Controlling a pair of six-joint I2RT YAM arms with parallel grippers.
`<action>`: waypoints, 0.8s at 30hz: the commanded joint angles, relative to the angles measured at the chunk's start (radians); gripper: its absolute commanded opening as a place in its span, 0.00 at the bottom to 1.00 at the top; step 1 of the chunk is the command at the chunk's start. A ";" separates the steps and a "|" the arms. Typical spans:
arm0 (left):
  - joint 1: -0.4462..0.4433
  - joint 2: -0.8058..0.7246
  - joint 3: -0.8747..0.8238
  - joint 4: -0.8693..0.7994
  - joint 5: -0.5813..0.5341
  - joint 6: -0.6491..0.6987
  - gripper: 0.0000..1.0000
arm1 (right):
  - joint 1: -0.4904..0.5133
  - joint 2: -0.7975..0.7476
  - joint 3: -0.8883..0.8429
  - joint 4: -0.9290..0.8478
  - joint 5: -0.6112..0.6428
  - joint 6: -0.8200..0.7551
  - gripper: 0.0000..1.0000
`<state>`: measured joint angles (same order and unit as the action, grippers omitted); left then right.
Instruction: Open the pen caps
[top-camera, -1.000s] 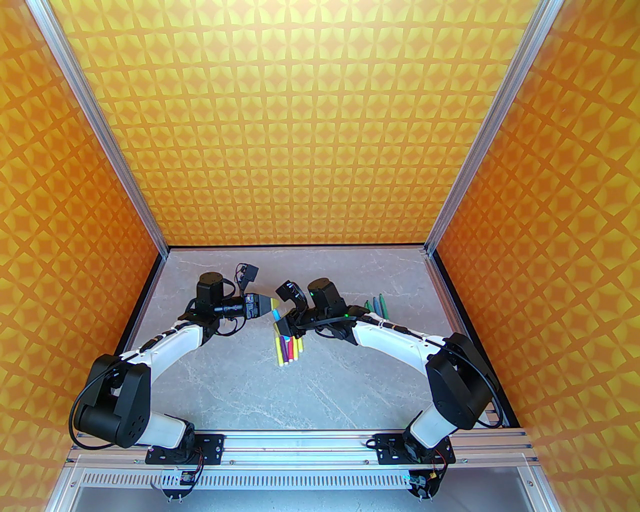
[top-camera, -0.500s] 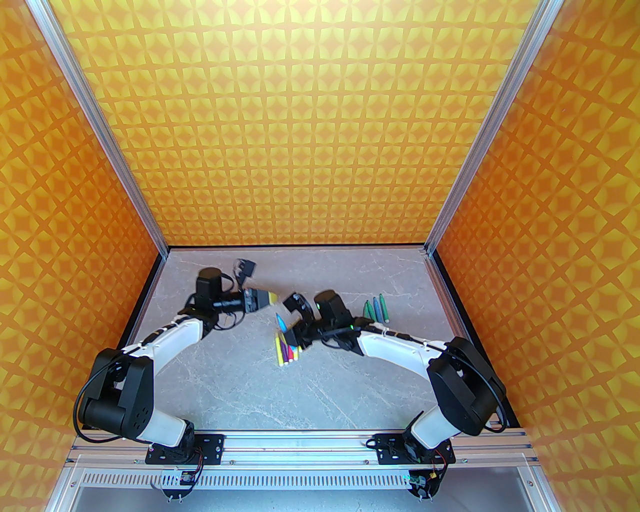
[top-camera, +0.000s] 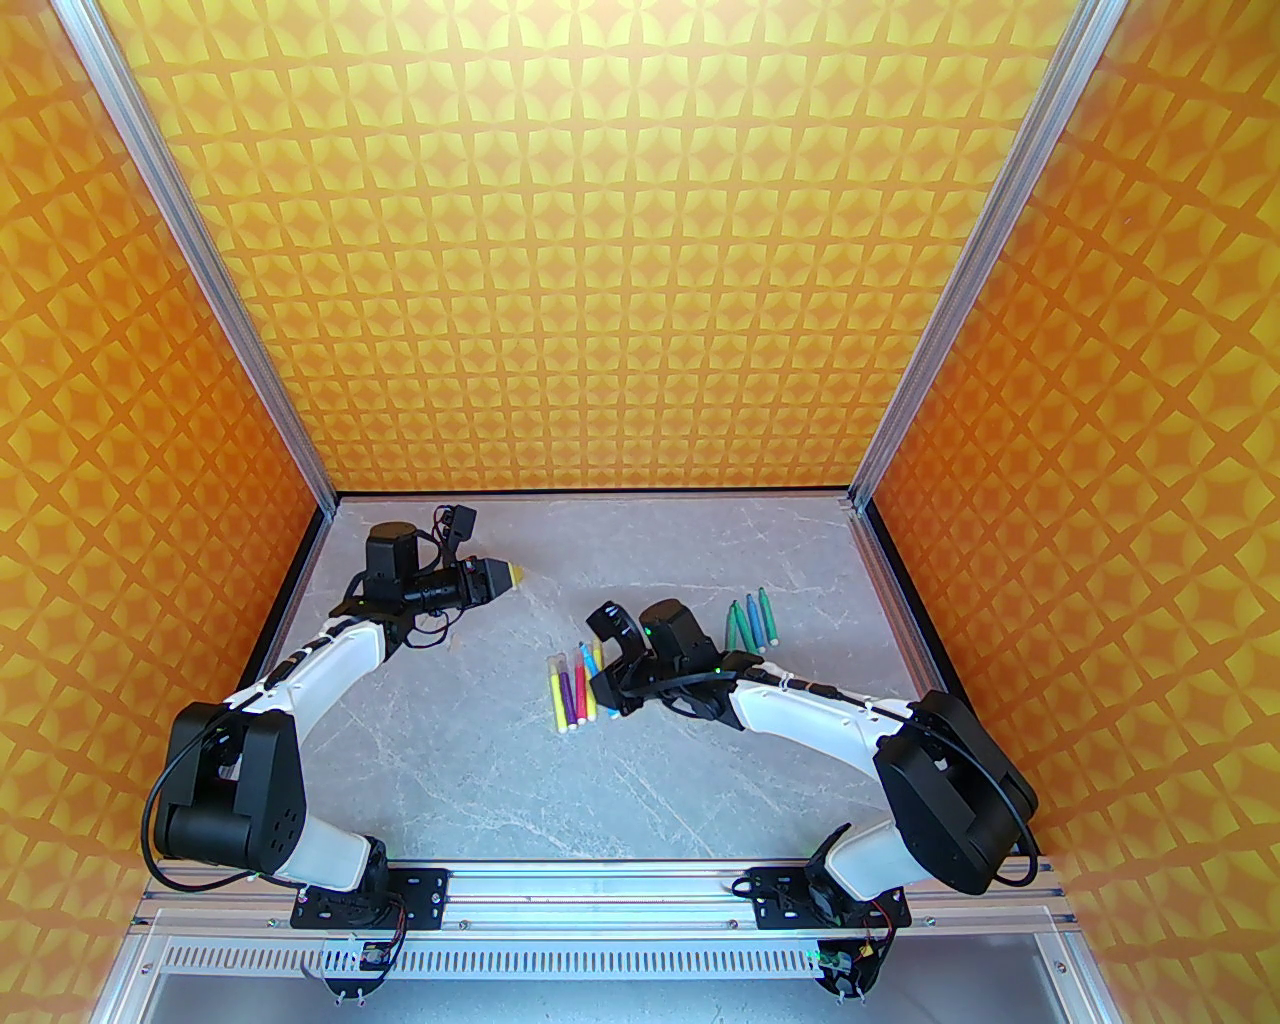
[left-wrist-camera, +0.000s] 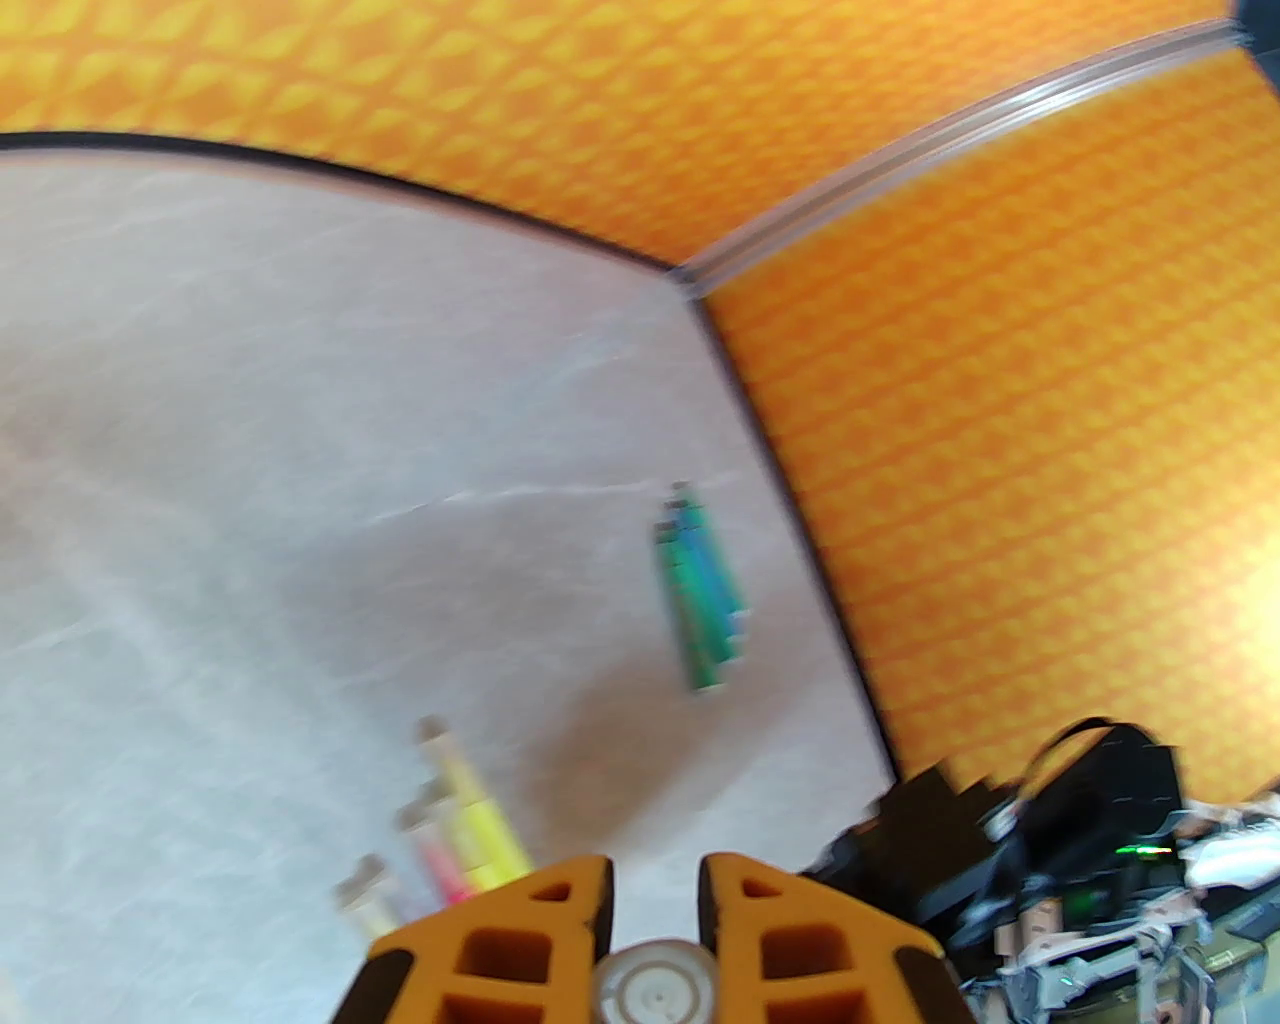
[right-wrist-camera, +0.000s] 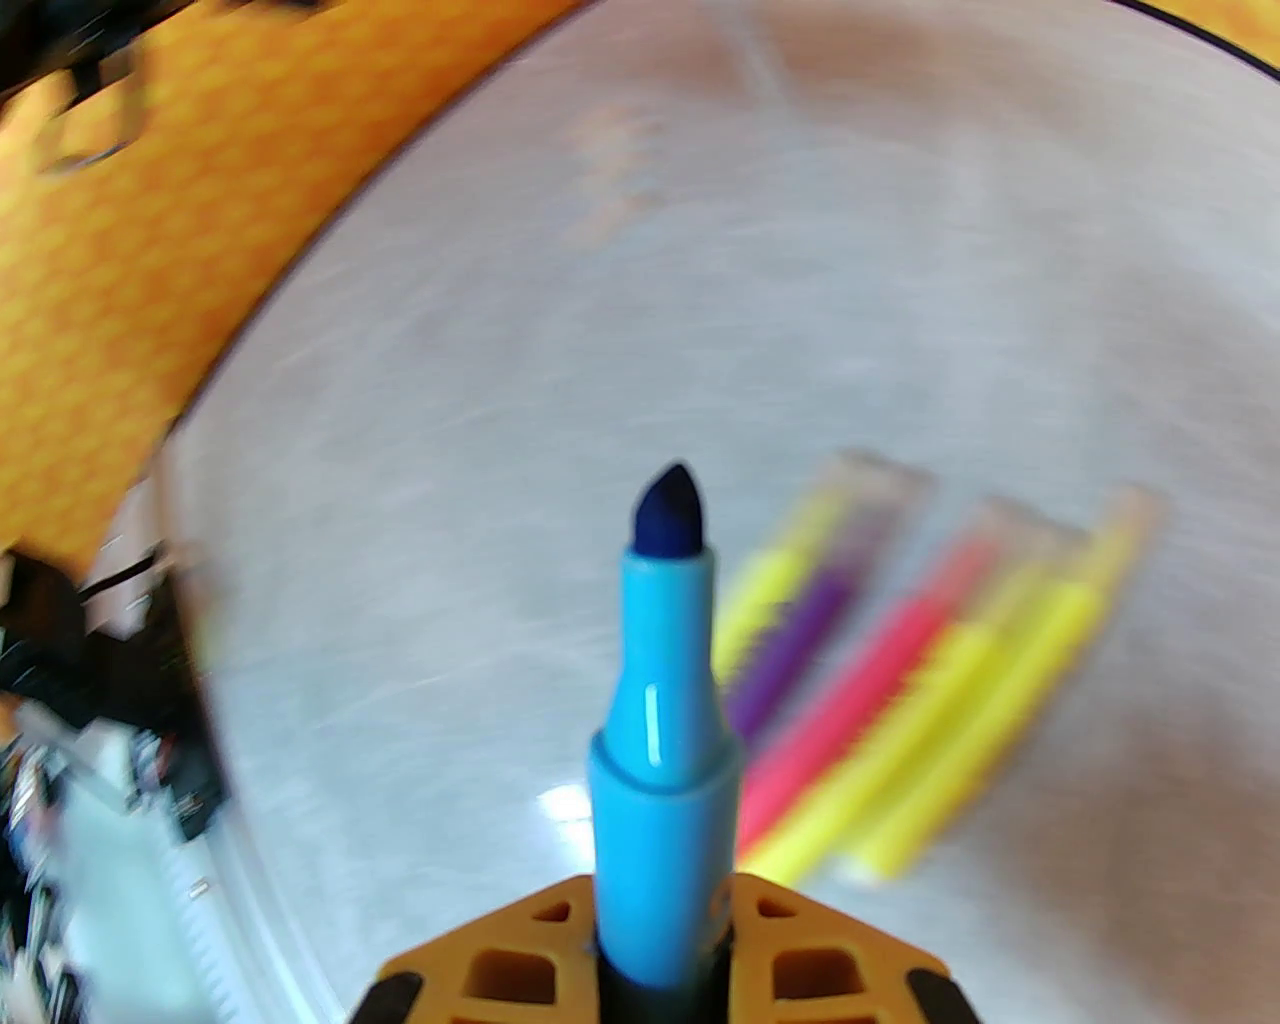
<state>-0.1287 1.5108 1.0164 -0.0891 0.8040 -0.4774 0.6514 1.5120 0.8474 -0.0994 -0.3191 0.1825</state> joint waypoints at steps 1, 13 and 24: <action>0.005 -0.006 0.039 -0.259 -0.163 0.134 0.00 | -0.042 -0.003 0.043 -0.075 0.218 0.054 0.00; 0.004 0.111 0.136 -0.555 -0.557 0.244 0.00 | -0.152 0.133 0.189 -0.293 0.581 0.124 0.00; 0.000 0.234 0.205 -0.615 -0.617 0.265 0.00 | -0.244 0.280 0.266 -0.349 0.637 0.160 0.00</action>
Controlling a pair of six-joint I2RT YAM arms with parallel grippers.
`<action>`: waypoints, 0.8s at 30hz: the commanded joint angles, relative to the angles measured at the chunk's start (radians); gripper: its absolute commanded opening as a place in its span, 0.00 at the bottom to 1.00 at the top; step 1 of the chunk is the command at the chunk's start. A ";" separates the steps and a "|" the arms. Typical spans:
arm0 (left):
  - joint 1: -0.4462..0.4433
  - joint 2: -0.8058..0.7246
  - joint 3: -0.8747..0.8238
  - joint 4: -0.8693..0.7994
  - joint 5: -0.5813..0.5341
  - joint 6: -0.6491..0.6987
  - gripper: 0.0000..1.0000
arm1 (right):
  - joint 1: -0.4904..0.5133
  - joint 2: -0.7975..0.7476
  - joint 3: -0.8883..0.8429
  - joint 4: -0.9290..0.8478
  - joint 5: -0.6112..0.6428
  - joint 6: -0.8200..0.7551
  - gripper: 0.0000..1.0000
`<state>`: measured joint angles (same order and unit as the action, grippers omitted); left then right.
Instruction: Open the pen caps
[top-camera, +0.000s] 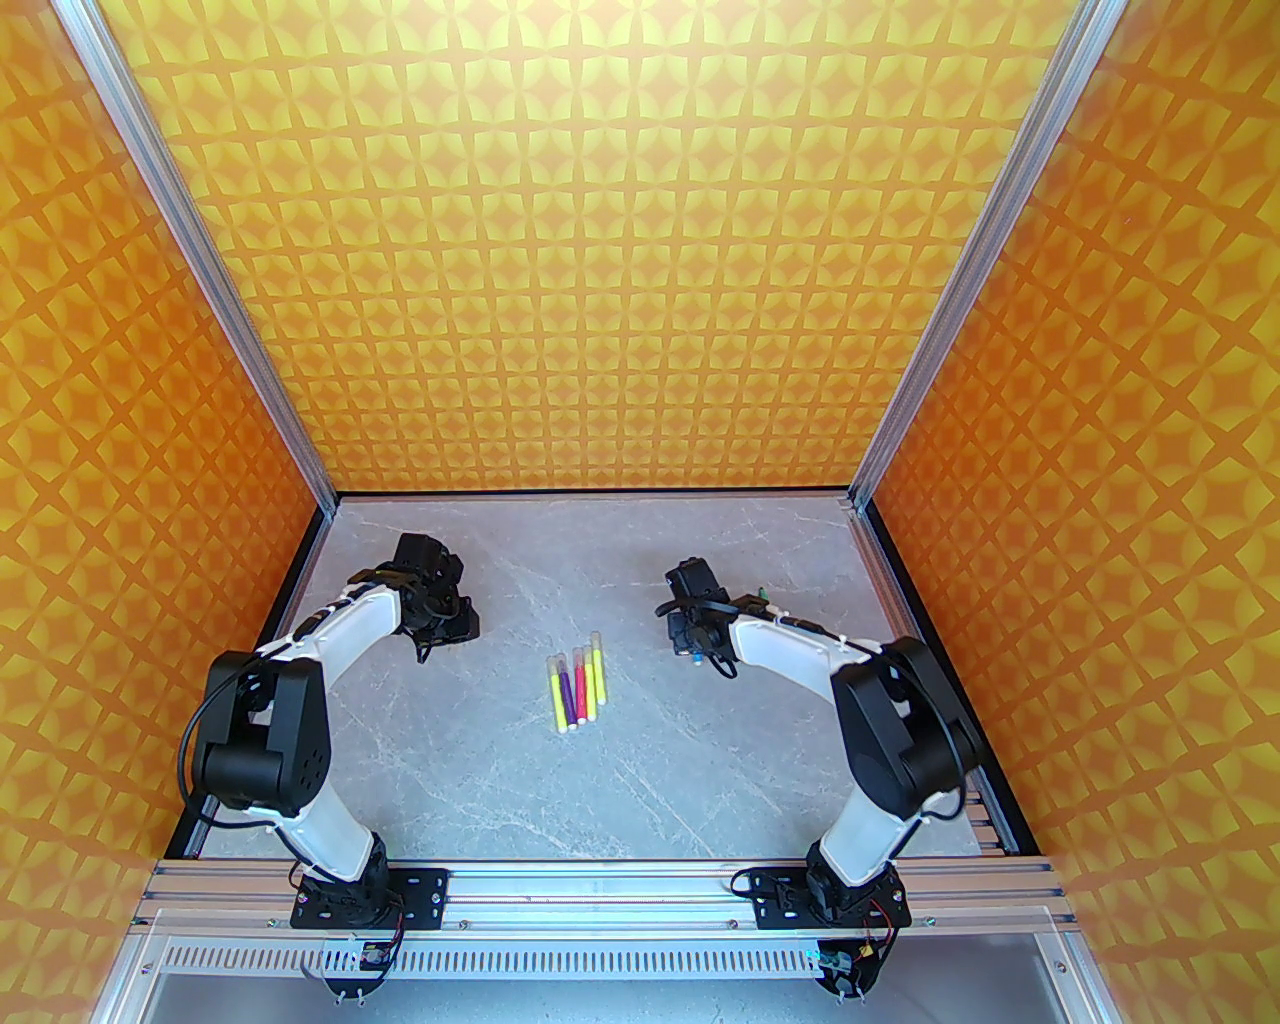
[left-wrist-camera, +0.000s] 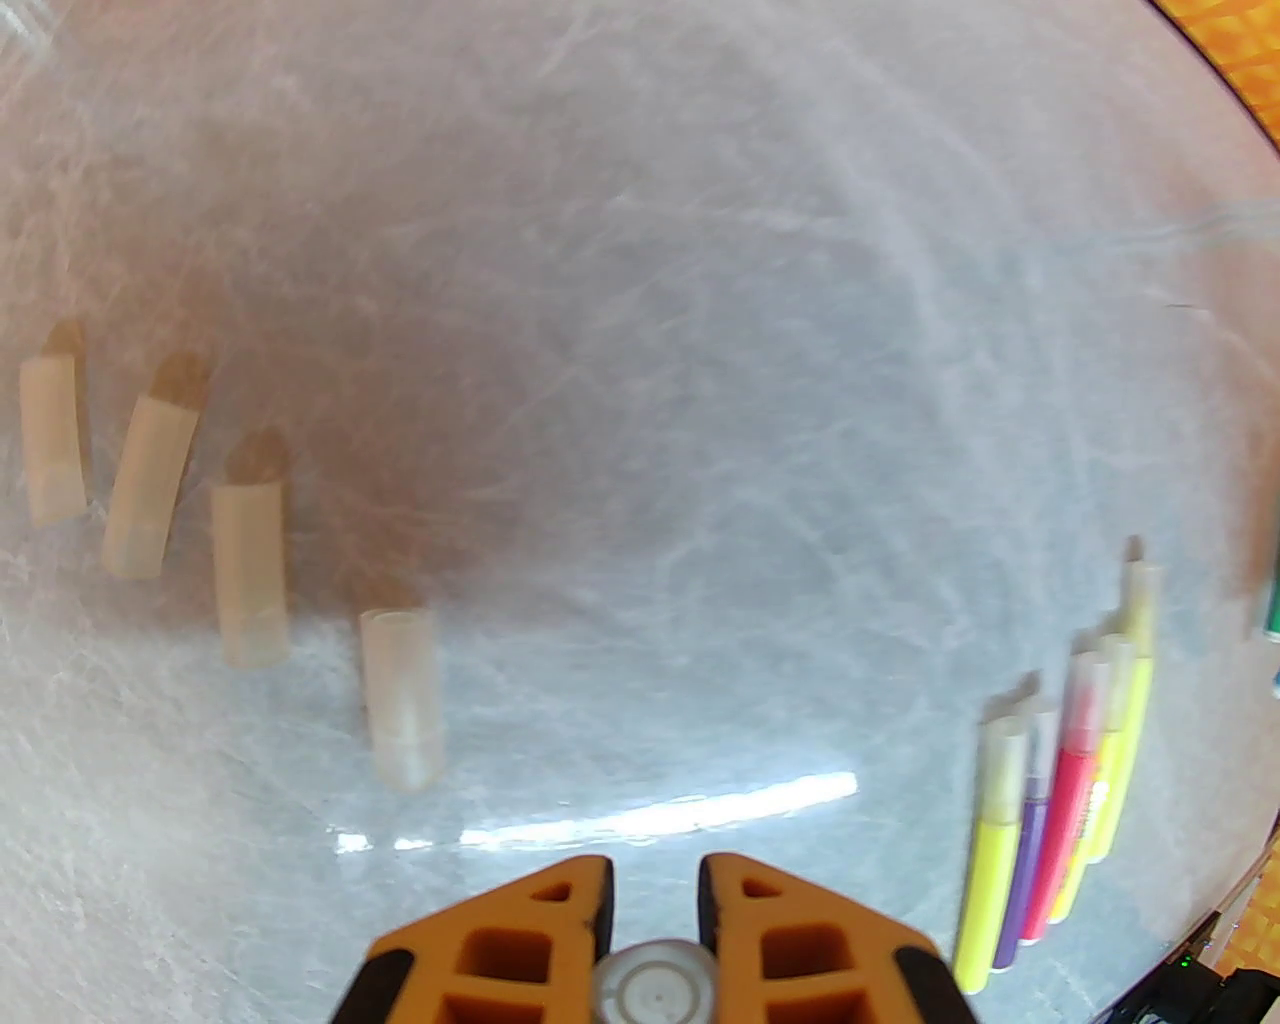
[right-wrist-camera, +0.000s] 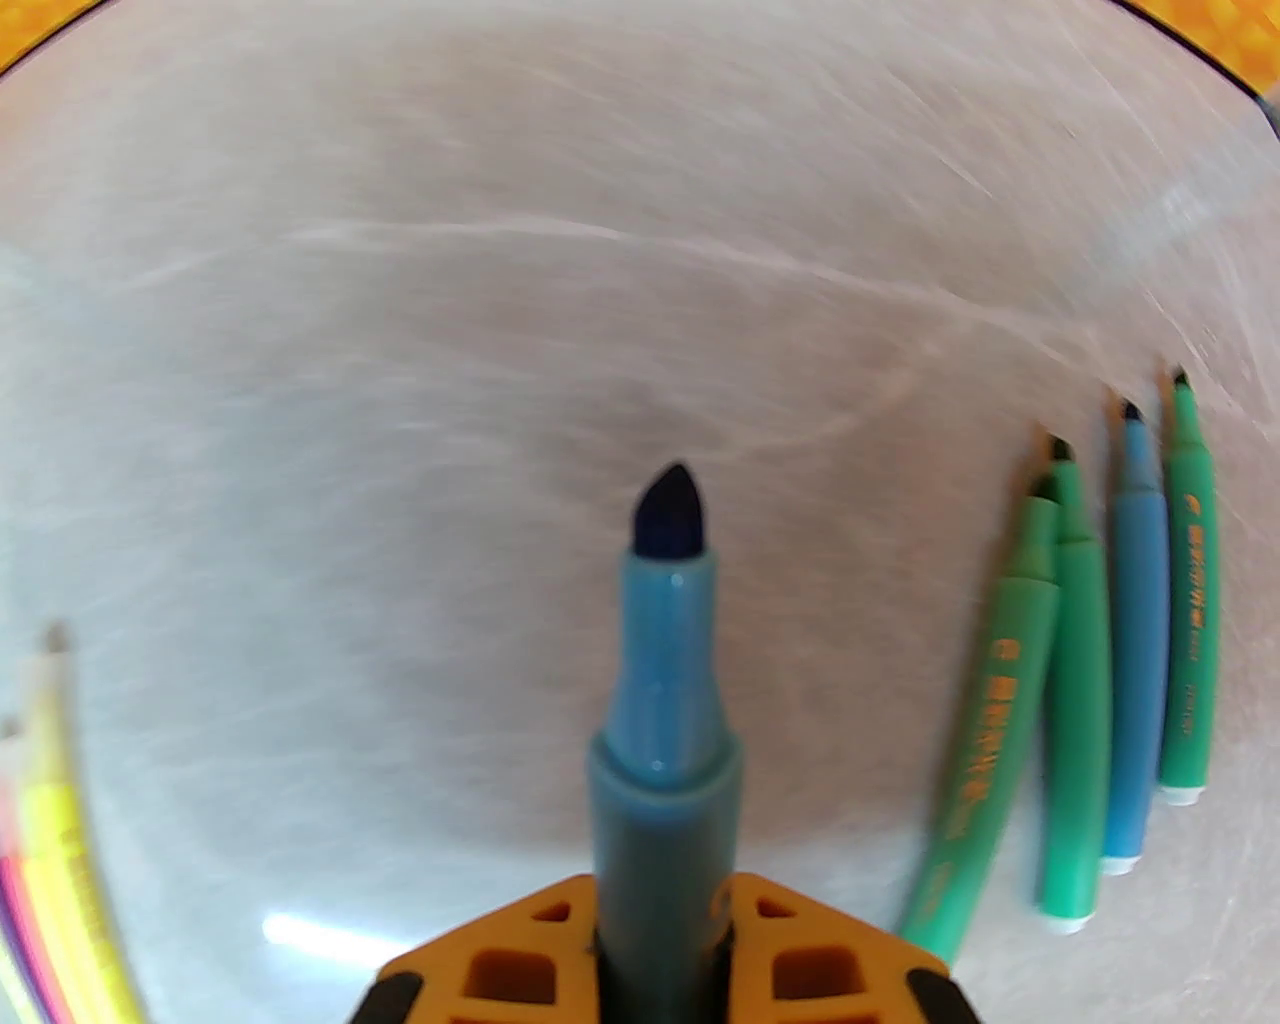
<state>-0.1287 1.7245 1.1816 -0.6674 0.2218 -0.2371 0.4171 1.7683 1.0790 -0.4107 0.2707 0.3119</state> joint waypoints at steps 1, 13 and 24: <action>-0.001 0.029 0.046 -0.040 -0.034 0.025 0.00 | -0.014 0.031 0.036 -0.037 0.051 0.037 0.00; -0.009 0.138 0.099 -0.065 -0.046 0.041 0.01 | -0.047 0.089 0.053 -0.038 0.079 0.064 0.04; -0.014 0.189 0.117 -0.080 -0.061 0.054 0.07 | -0.072 0.116 0.068 -0.053 0.077 0.068 0.11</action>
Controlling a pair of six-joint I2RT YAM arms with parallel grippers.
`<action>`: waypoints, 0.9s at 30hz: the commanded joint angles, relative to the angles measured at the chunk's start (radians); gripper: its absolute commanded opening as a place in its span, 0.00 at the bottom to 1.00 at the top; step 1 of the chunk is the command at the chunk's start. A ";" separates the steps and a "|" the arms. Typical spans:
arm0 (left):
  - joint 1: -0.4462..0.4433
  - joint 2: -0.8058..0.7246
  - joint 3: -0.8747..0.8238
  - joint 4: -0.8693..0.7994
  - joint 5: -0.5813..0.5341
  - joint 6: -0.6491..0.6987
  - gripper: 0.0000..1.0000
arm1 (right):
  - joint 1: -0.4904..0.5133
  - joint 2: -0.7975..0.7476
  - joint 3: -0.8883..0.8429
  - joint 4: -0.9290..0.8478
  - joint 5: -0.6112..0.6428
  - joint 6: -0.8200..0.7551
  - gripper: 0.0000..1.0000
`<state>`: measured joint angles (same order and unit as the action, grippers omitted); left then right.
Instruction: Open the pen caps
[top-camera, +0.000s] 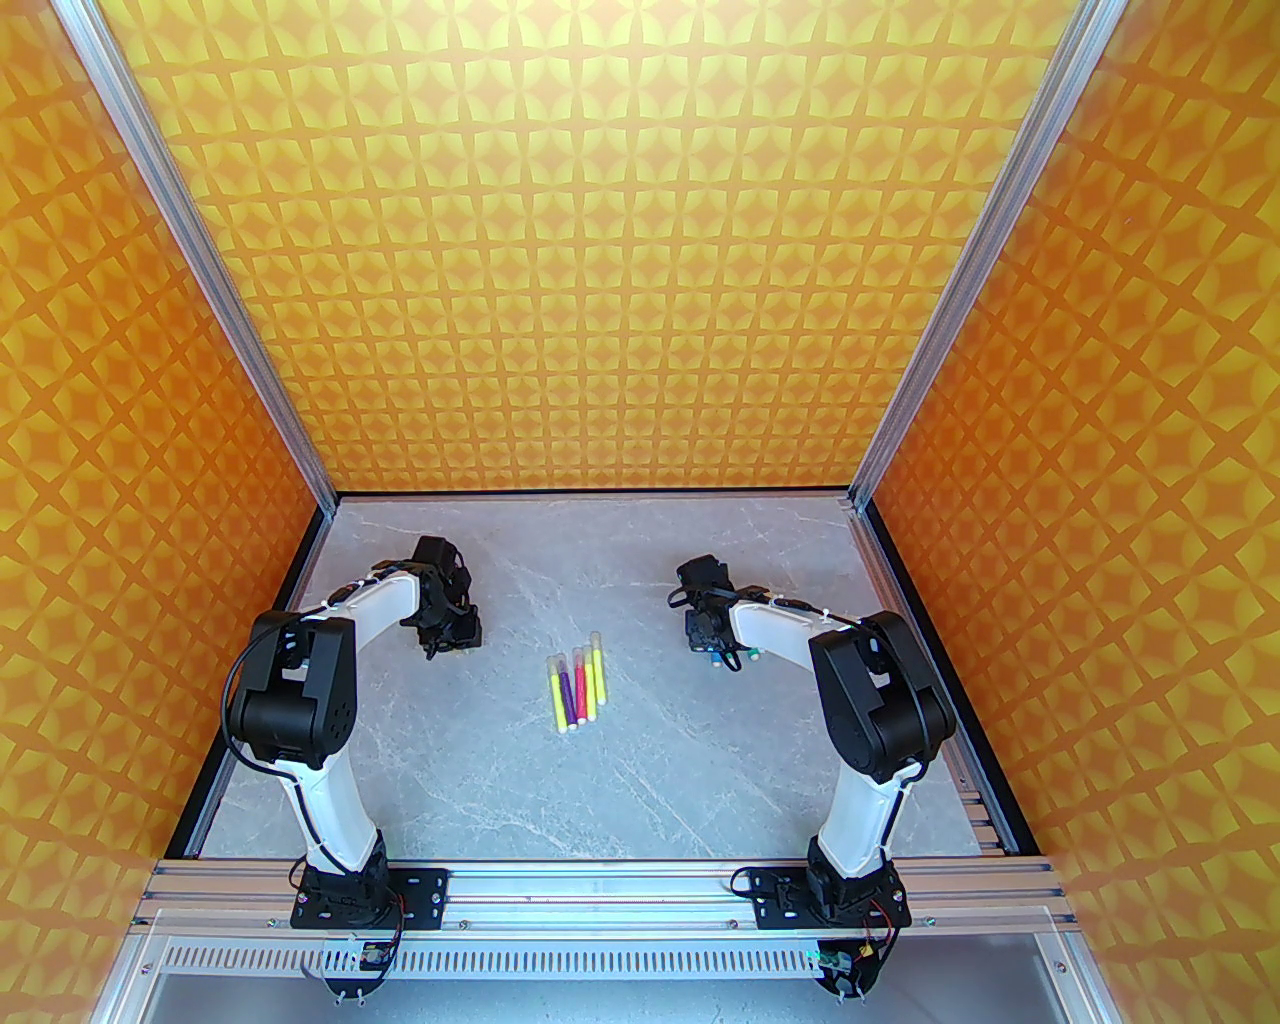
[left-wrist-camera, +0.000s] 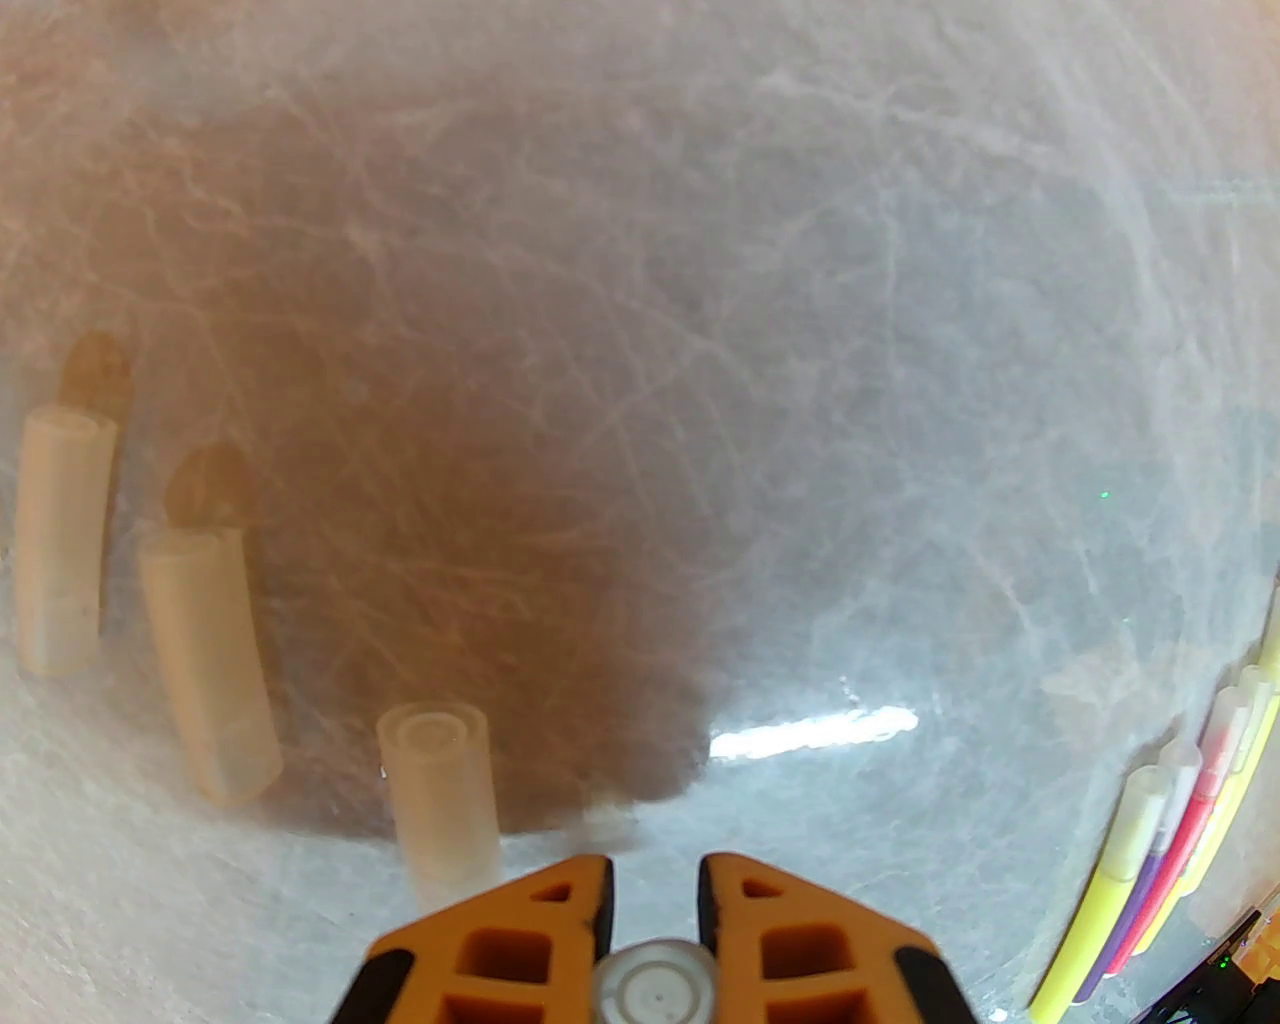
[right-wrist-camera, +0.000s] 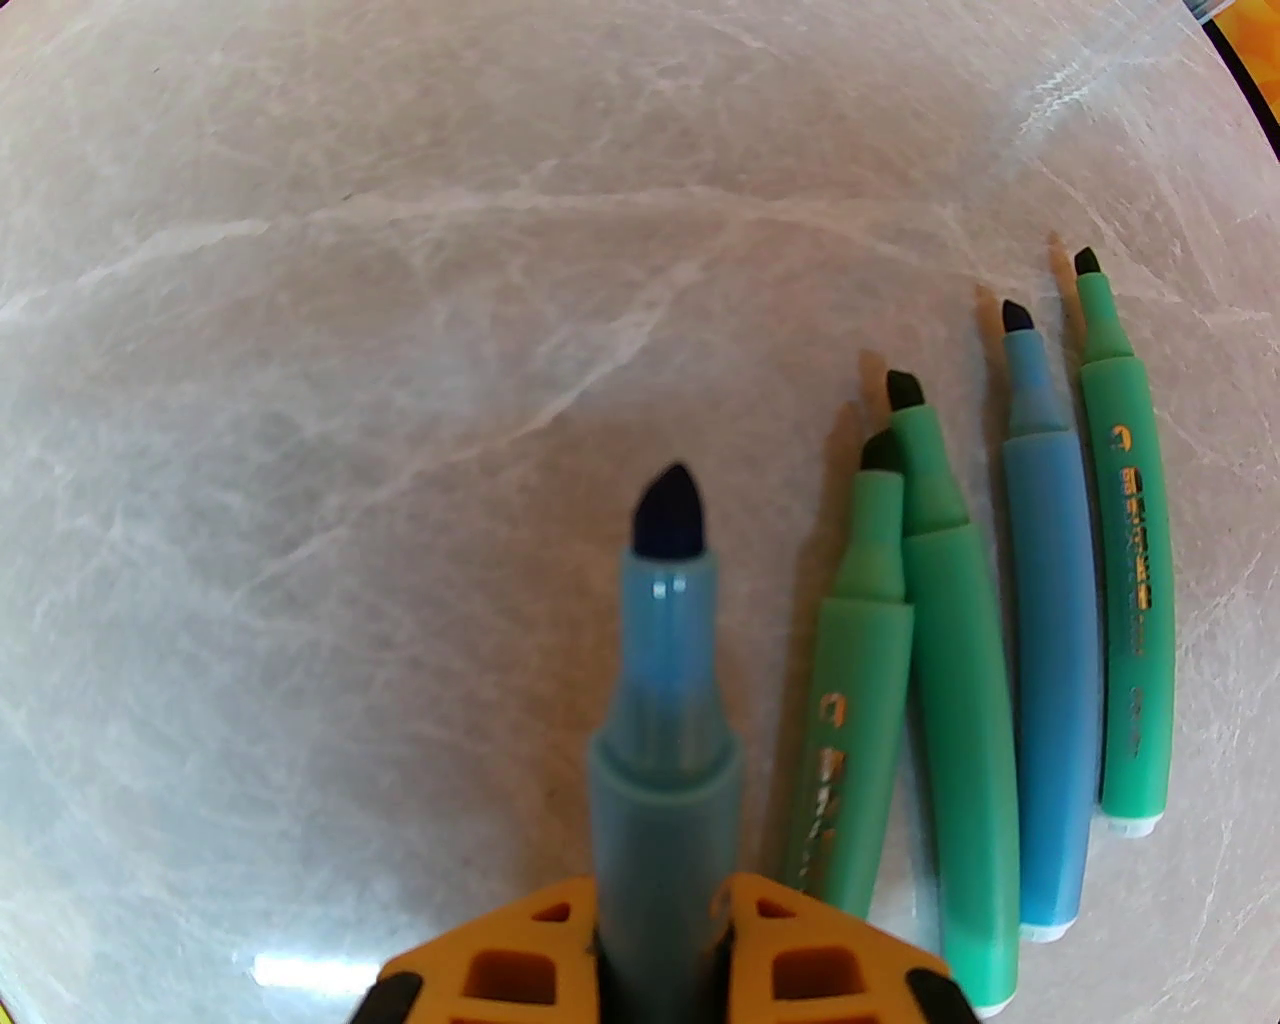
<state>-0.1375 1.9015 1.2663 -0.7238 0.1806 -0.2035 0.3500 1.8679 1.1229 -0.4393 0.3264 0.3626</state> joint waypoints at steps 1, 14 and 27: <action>-0.005 0.014 0.034 -0.024 -0.019 0.021 0.07 | -0.007 0.017 0.024 -0.026 0.023 0.018 0.12; -0.027 0.039 0.044 -0.041 -0.019 0.037 0.16 | -0.013 0.020 0.029 -0.047 0.019 0.006 0.19; -0.029 0.026 0.035 -0.043 -0.019 0.043 0.24 | -0.015 0.015 0.036 -0.067 0.022 0.001 0.25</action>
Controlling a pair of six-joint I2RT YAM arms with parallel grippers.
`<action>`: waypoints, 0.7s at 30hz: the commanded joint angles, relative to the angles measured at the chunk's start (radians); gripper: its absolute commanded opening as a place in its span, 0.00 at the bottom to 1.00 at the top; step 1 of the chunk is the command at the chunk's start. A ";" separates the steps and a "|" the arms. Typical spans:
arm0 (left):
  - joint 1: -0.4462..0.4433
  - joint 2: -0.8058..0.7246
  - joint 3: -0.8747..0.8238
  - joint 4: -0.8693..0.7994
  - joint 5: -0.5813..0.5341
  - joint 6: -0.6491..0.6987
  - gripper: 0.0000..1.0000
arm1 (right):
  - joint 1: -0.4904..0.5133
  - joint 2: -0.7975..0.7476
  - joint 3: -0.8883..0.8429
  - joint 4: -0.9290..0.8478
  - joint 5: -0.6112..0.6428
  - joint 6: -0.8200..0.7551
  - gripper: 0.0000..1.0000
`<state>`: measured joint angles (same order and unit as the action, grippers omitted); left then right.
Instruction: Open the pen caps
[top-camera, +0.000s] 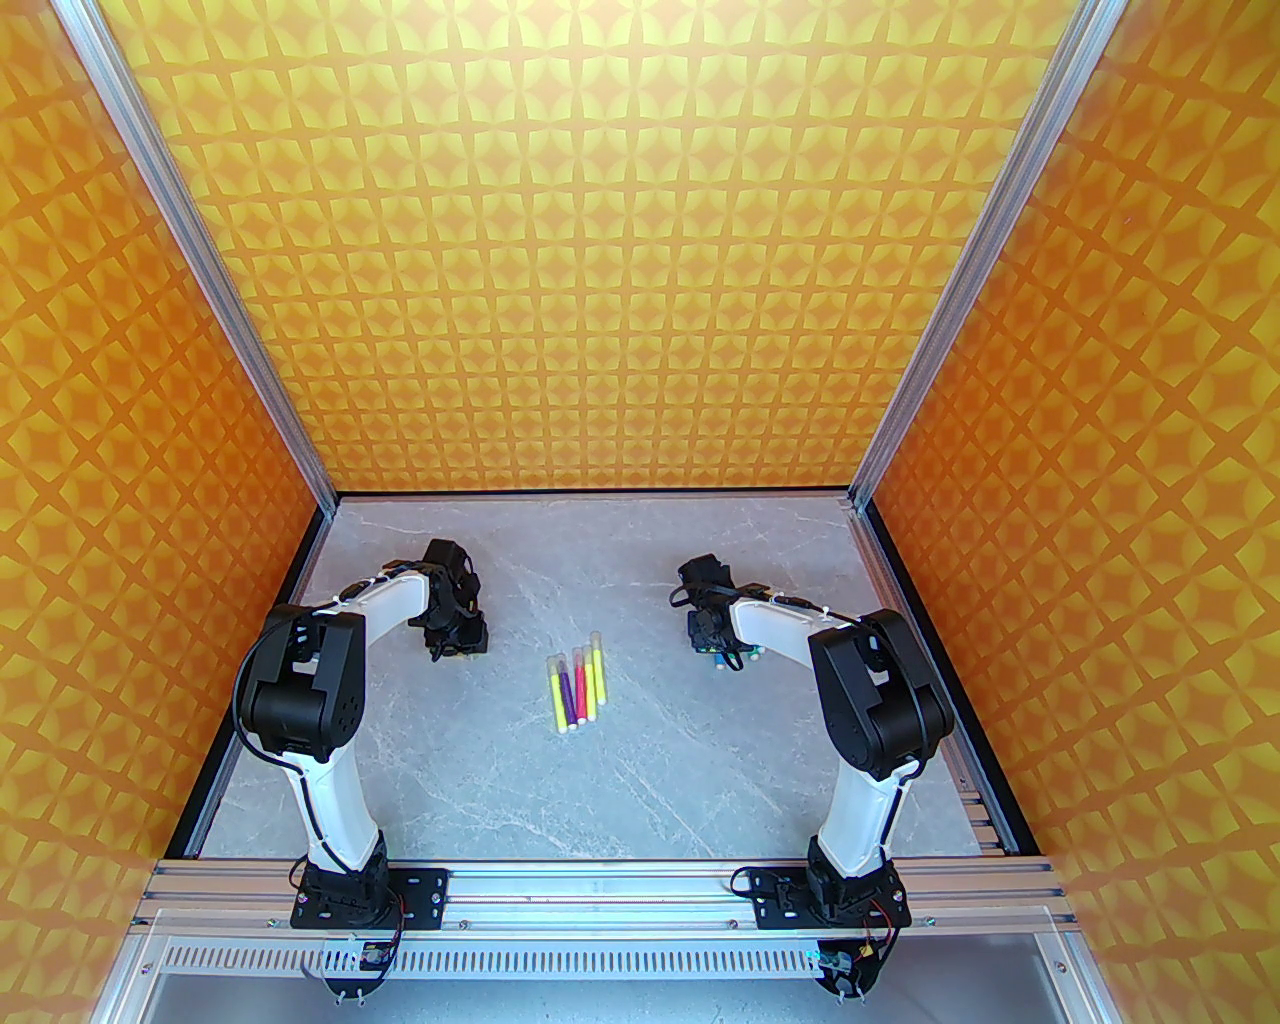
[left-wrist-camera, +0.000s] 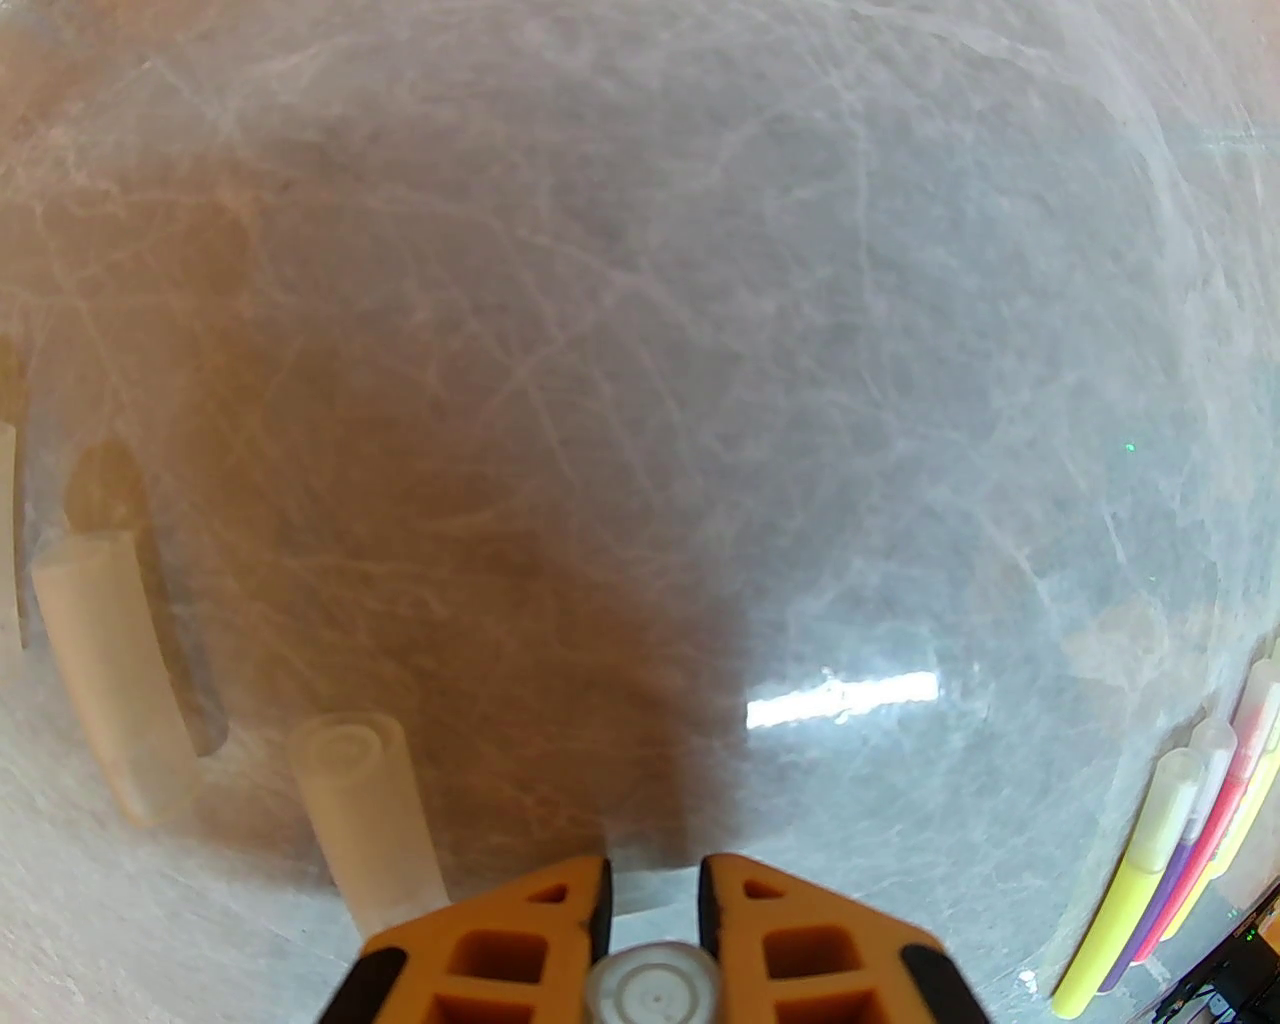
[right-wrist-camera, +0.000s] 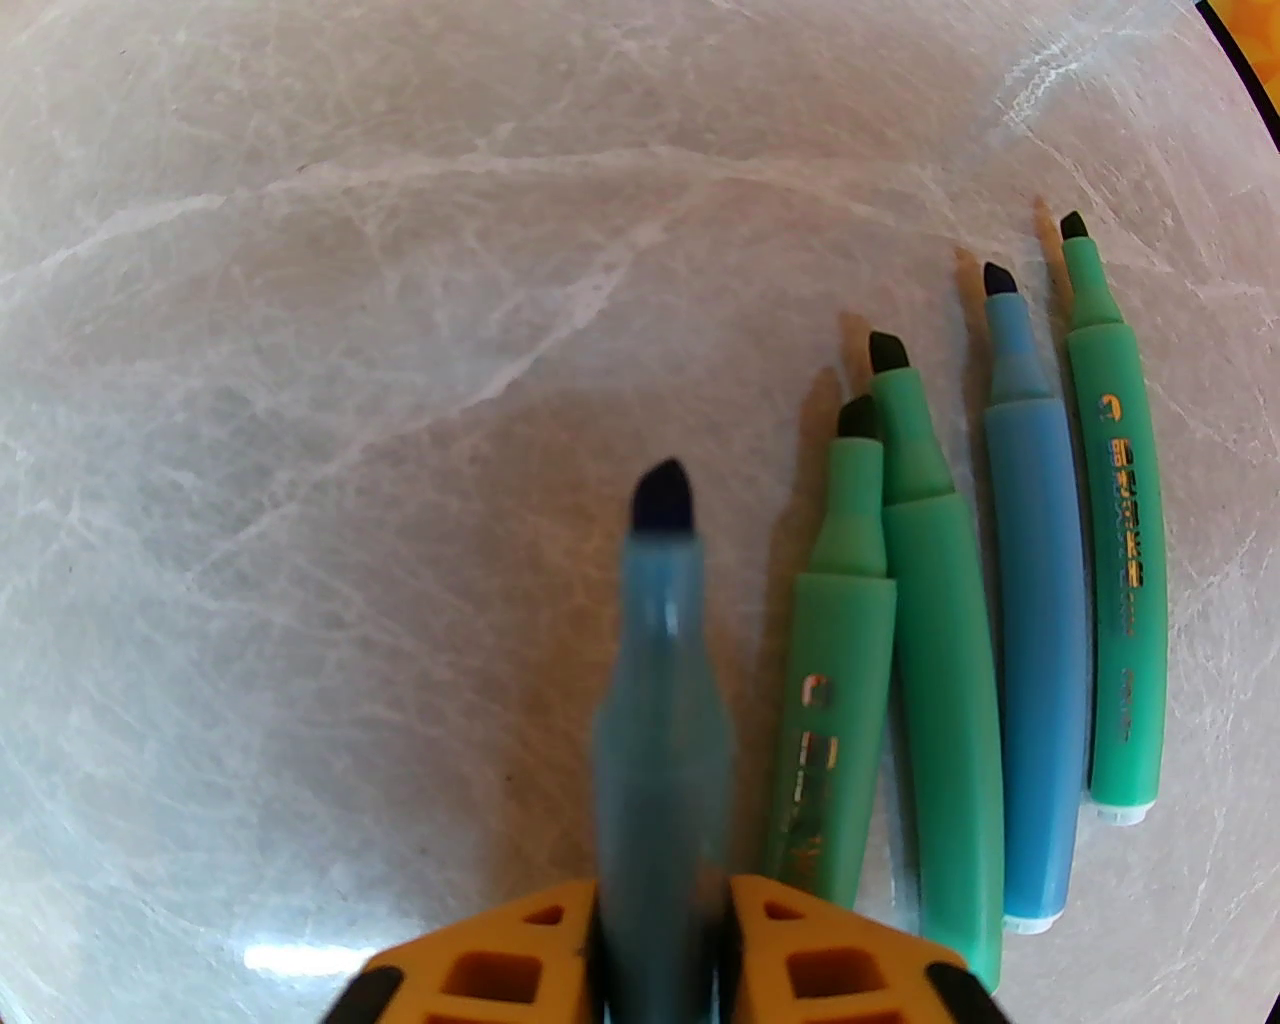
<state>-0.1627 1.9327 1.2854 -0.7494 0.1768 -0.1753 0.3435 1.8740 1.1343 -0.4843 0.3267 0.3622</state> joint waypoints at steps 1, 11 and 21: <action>-0.004 -0.008 0.014 -0.016 -0.015 0.014 0.25 | -0.009 0.007 0.023 -0.023 0.021 0.002 0.25; -0.007 -0.063 0.012 -0.014 -0.016 0.013 0.30 | -0.008 -0.068 0.019 -0.054 0.002 -0.007 0.34; -0.022 -0.210 -0.036 0.050 -0.003 0.008 0.38 | 0.010 -0.223 0.025 -0.102 -0.125 -0.027 0.40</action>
<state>-0.1753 1.7763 1.2716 -0.7303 0.1738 -0.1741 0.3458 1.6855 1.1374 -0.5537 0.2584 0.3531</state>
